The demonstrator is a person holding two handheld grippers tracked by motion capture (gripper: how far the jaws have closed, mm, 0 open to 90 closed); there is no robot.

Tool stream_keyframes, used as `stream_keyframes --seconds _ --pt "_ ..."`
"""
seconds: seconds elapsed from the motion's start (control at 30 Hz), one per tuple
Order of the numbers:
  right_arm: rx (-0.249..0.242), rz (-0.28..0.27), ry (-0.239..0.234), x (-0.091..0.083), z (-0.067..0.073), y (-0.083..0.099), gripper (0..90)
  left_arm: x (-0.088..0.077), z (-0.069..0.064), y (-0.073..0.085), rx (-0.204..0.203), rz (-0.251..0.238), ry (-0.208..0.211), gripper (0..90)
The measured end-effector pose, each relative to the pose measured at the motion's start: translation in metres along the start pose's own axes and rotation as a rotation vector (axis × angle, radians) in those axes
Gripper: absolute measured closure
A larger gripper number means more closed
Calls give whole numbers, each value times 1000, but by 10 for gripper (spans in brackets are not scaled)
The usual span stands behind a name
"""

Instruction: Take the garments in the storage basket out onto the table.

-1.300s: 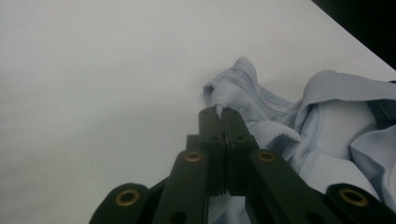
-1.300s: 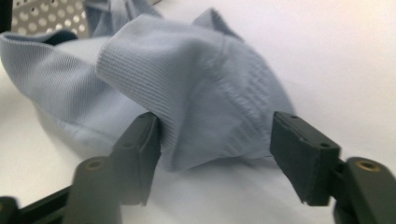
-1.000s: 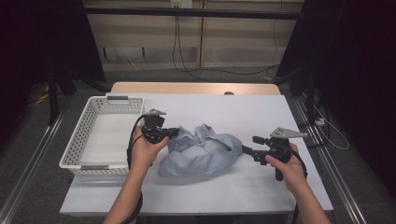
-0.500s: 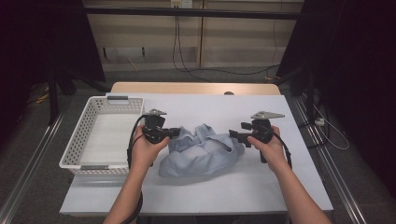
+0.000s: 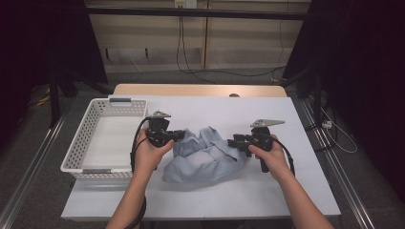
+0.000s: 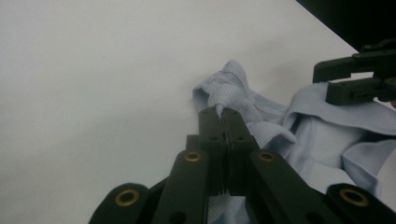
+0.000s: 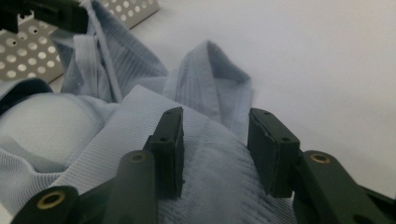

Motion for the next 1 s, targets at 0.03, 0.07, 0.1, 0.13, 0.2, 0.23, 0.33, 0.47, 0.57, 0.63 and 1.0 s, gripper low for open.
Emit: stream_keyframes --seconds 0.03,0.07,0.1,0.13,0.2,0.23,0.33,0.47,0.57,0.63,1.0 --pt "-10 6 -8 -3 1 2 646 0 0 0 1 -1 -1 886" --pt "-6 5 -29 -6 2 4 692 0 0 0 1 -3 -4 886" --pt "2 9 -39 -9 4 6 705 0 0 0 1 -4 -3 886" --pt "-7 15 -39 -12 5 7 725 0 0 0 -1 -6 -5 886" --pt "-16 1 -46 -17 7 10 747 -1 0 -1 2 -12 -9 885" --pt "-18 -4 -49 -19 8 11 756 -1 1 -1 1 -19 -13 885" --pt "-30 -12 -54 -27 10 14 792 -3 2 -3 2 -32 -20 886" --pt "-19 -43 -71 -38 10 15 806 -6 5 -6 -7 -54 -27 887" --pt "-41 -34 -76 -44 13 15 813 -6 6 -6 -2 -53 -29 887" --pt "-52 -26 -80 -48 14 16 813 -5 6 -5 -1 -48 -29 886" --pt "-59 -5 -72 -51 16 25 791 -1 6 0 0 -23 -29 869"
Point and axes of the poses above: each handheld gripper's, and its own axes: x roughly forward along the jaws, y roughly out of its underside, z roughly to its left, the point moved 3 cm from there along x, roughly forward along the jaws, and after that the axes turned 13 degrees about -z, right-handed, at the moved point
